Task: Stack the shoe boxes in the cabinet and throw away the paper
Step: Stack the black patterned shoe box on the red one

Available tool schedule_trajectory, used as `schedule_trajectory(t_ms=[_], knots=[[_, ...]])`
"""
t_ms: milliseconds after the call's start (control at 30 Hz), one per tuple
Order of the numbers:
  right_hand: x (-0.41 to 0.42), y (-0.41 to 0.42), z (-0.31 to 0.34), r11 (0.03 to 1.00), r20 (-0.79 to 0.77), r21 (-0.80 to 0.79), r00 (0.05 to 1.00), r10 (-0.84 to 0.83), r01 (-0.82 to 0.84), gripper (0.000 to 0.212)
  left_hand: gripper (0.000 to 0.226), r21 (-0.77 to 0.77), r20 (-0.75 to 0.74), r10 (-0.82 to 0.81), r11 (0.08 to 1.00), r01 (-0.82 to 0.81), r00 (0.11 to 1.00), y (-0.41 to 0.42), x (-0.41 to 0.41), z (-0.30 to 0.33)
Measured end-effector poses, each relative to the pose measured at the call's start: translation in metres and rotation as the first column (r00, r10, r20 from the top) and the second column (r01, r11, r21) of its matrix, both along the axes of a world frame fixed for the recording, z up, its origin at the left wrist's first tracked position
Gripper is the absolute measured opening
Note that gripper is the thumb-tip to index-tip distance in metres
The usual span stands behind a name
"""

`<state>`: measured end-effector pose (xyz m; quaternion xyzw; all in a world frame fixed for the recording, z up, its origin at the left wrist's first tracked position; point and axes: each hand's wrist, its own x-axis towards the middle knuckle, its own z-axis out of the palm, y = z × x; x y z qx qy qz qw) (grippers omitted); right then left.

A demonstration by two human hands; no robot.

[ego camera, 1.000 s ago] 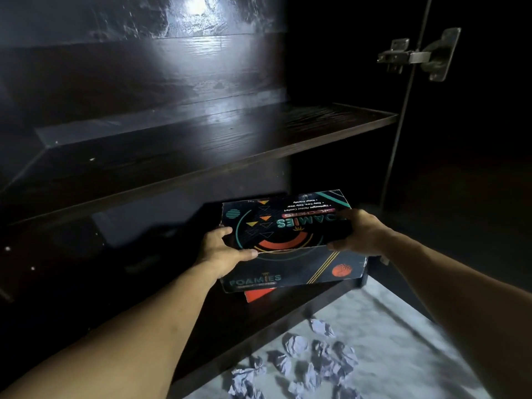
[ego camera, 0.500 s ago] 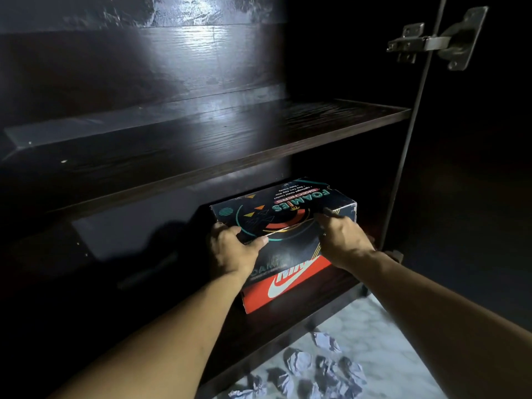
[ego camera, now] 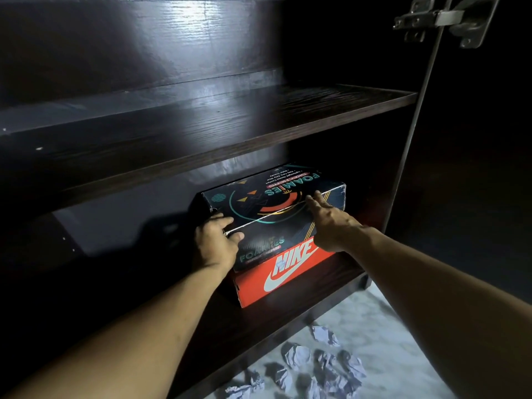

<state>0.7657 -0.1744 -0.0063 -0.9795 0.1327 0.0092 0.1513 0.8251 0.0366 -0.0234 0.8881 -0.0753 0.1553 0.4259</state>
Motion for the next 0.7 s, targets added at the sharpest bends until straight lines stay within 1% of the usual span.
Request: schedule_trajectory(t_ms=[100,167,233,267,333,400,433,467,500,533,567,633,700], knots=[[-0.009,0.0,0.003,1.0,-0.022,-0.008,1.0,0.012,-0.012,0.098,0.05,0.036,-0.012,0.001,0.999,-0.001,1.0,-0.001,-0.005,0.0],[-0.02,-0.003,0.009,1.0,-0.021,-0.007,1.0,-0.002,0.002,0.097,0.057,0.098,-0.012,0.009,0.995,-0.007,1.0,-0.003,-0.013,0.001],[-0.036,-0.011,0.018,1.0,-0.006,-0.021,1.0,-0.014,0.013,0.09,0.06,0.195,0.075,-0.018,0.981,0.003,0.997,-0.009,-0.024,0.004],[-0.047,-0.016,0.024,1.0,0.004,-0.023,1.0,-0.014,0.014,0.083,0.06,0.233,0.112,-0.042,0.972,0.015,0.993,-0.014,-0.031,0.007],[-0.072,-0.028,0.037,1.0,0.011,-0.017,1.0,-0.022,0.022,0.063,0.055,0.259,0.123,-0.109,0.963,0.074,0.986,-0.029,-0.051,0.018],[-0.103,-0.04,0.053,0.999,-0.011,-0.037,0.999,-0.039,0.039,0.04,0.049,0.286,0.061,-0.224,0.938,0.198,0.973,-0.046,-0.074,0.029],[-0.12,-0.046,0.061,0.997,-0.017,-0.052,0.999,-0.049,0.048,0.031,0.048,0.282,-0.015,-0.288,0.918,0.28,0.958,-0.055,-0.085,0.034],[-0.138,-0.052,0.068,0.996,-0.014,-0.06,0.998,-0.063,0.062,0.028,0.05,0.287,-0.123,-0.348,0.884,0.369,0.929,-0.063,-0.098,0.041],[-0.158,-0.057,0.077,0.994,-0.008,-0.058,0.996,-0.091,0.09,0.031,0.053,0.311,-0.244,-0.405,0.828,0.466,0.881,-0.071,-0.11,0.049],[-0.179,-0.062,0.084,0.991,-0.003,-0.046,0.992,-0.125,0.125,0.038,0.056,0.344,-0.346,-0.454,0.753,0.561,0.821,-0.078,-0.124,0.058],[-0.201,-0.066,0.092,0.986,-0.006,-0.04,0.987,-0.159,0.159,0.045,0.057,0.372,-0.416,-0.494,0.673,0.639,0.763,-0.085,-0.138,0.066],[-0.246,-0.071,0.108,0.976,-0.014,-0.037,0.976,-0.216,0.215,0.054,0.057,0.413,-0.476,-0.556,0.542,0.731,0.681,-0.098,-0.17,0.084],[-0.294,-0.076,0.118,0.961,-0.008,-0.033,0.961,-0.276,0.275,0.055,0.063,0.414,-0.5,-0.59,0.48,0.774,0.634,-0.112,-0.201,0.098]])
